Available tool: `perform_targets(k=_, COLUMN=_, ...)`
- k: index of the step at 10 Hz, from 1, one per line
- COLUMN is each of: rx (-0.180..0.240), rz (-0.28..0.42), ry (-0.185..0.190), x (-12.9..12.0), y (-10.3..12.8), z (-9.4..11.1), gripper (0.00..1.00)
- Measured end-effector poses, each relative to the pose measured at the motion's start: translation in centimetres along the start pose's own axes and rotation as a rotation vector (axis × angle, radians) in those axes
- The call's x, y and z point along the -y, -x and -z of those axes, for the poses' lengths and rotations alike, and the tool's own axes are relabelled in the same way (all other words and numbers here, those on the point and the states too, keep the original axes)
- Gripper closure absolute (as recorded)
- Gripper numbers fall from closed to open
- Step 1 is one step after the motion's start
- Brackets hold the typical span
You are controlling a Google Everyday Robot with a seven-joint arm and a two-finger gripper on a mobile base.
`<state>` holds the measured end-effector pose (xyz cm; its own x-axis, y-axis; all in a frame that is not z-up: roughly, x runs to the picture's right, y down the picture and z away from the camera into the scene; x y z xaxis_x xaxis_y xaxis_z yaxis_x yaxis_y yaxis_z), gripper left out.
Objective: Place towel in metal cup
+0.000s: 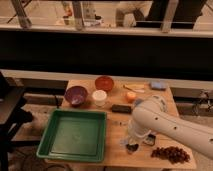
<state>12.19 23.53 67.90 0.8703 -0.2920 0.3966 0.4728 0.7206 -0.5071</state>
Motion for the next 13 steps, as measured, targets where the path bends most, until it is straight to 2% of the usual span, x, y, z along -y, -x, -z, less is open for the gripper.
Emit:
perform_targets(k=9, rx=-0.004, rz=-0.018, ry=0.013, x=0.2, y=-0.3, z=-0.1, gripper=0.2)
perform_targets(k=12, rx=-0.004, rz=-0.03, ry=0.01, x=0.4, y=-0.6, z=-2.5, gripper=0.2)
perform_targets(k=13, rx=-0.004, rz=-0.034, ry=0.01, x=0.4, y=-0.7, z=-2.7, gripper=0.2)
